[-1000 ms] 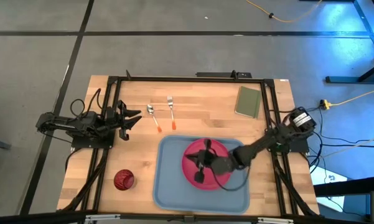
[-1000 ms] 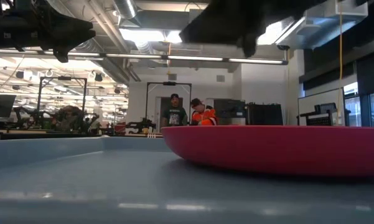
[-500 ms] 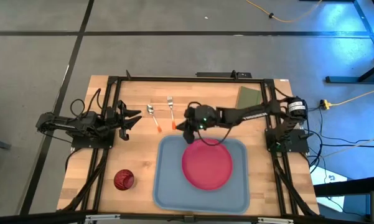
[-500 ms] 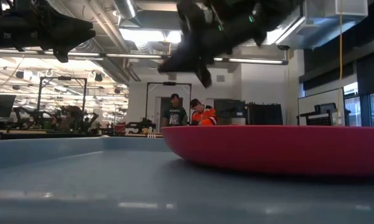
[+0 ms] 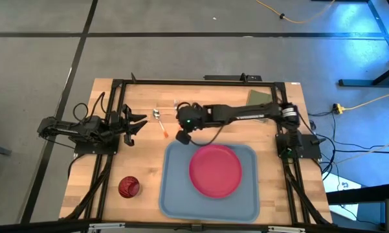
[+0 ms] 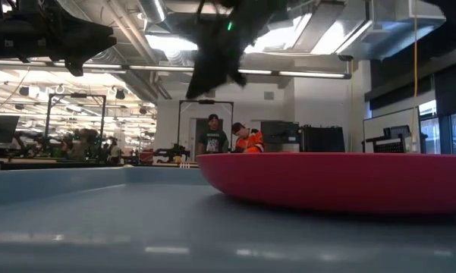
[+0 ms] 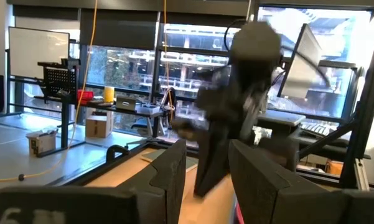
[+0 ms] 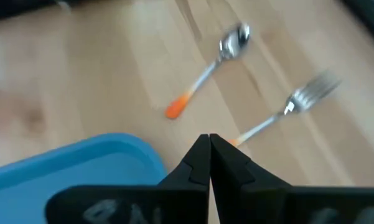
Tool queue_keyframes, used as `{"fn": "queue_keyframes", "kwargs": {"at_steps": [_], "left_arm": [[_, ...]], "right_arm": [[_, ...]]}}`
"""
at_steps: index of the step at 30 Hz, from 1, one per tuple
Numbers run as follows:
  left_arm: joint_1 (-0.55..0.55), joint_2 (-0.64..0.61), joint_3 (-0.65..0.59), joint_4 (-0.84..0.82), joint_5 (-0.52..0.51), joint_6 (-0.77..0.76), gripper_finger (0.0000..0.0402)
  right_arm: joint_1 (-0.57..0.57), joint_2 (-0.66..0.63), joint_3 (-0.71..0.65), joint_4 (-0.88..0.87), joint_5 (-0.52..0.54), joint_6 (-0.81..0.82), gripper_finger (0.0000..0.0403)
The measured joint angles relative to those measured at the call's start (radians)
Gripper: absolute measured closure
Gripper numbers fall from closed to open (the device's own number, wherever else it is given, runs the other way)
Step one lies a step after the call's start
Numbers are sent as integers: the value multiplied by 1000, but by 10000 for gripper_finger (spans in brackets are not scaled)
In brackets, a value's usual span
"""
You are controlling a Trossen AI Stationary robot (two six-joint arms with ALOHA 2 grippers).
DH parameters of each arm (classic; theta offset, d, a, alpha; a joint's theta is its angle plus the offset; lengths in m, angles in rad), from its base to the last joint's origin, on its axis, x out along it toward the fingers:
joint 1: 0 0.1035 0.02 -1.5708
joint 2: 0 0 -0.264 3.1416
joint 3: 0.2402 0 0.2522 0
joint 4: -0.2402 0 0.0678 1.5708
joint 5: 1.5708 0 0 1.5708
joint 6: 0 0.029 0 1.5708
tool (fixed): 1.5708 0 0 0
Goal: Pick and place plate/cup/fork/spoon on tray
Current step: Put the orange fork to the right of the pink plate on the blue serving tray
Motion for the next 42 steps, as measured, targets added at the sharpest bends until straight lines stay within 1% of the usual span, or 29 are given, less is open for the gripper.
{"fn": "queue_keyframes", "kwargs": {"at_steps": [4, 7, 11, 16, 21, 23, 25, 29, 32, 38, 42], "left_arm": [[0, 0, 0, 0, 0, 0, 287], [0, 0, 0, 0, 0, 0, 287], [0, 0, 0, 0, 0, 0, 287], [0, 0, 0, 0, 0, 0, 287], [0, 0, 0, 0, 0, 0, 287], [0, 0, 0, 0, 0, 0, 287], [0, 0, 0, 0, 0, 0, 287], [0, 0, 0, -1, 1, 0, 287], [0, 0, 0, -1, 4, 0, 287], [0, 0, 0, 0, 6, 0, 287], [0, 0, 0, 0, 7, 0, 287]], "right_arm": [[-31, 87, 0, 34, -3, 143, 390], [-46, 132, 0, 98, -36, 264, 389], [-61, 152, 0, 137, -126, 306, 392], [-84, 153, 0, 146, -112, 357, 399], [-114, 160, 0, 174, -118, 358, 399], [-135, 170, 3, 166, -138, 358, 400], [-153, 192, 33, 159, -163, 357, 401], [-167, 237, 111, 74, -175, 331, 401], [-162, 271, 141, 19, -176, 298, 399], [-145, 276, 146, 40, -178, 246, 376], [-140, 275, 146, 103, -226, 222, 370]]}}
